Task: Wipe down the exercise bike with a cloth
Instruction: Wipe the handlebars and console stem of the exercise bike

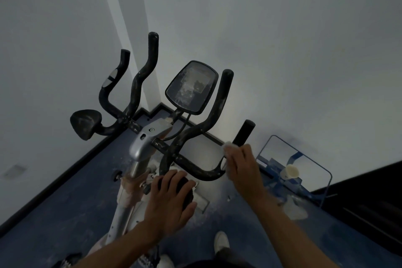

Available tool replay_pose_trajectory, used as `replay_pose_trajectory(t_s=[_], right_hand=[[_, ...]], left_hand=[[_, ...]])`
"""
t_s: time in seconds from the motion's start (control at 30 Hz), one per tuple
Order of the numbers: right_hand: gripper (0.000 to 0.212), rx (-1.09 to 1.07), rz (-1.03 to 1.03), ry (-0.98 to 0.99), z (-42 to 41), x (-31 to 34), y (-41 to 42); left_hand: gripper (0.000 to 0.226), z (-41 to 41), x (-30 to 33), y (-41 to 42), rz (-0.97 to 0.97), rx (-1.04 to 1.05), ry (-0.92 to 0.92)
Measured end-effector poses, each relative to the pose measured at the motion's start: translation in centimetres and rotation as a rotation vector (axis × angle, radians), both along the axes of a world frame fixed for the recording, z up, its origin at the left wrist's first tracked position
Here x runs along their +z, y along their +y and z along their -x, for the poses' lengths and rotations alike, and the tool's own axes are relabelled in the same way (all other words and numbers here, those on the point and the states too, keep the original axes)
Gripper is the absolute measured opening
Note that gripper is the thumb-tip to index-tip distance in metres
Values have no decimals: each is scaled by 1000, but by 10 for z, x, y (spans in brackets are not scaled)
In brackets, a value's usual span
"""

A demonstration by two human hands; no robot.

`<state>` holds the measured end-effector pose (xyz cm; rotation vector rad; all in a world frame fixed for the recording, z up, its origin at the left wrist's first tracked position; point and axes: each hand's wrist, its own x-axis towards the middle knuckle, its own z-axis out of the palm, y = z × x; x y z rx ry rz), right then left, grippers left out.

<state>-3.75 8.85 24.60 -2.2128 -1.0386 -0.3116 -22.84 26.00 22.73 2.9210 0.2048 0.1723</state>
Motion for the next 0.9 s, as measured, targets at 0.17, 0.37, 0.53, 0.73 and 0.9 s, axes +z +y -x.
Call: replay_pose_trajectory(t_s=[0.17, 0.37, 0.53, 0.73, 0.9], right_hand=[[20, -55, -82, 78, -2, -9, -19], [15, -263, -323, 124, -28, 24, 12], [30, -59, -160, 288, 21, -19, -6], [22, -118, -191, 299, 8, -8, -4], [27, -133, -185, 242, -12, 10, 2]], left_hand=[[47, 0, 0, 0, -2, 5, 20], [45, 1, 2, 0, -3, -3, -13], [45, 0, 1, 0, -8, -2, -30], [45, 1, 3, -1, -6, 2, -20], [47, 1, 3, -1, -6, 2, -10]])
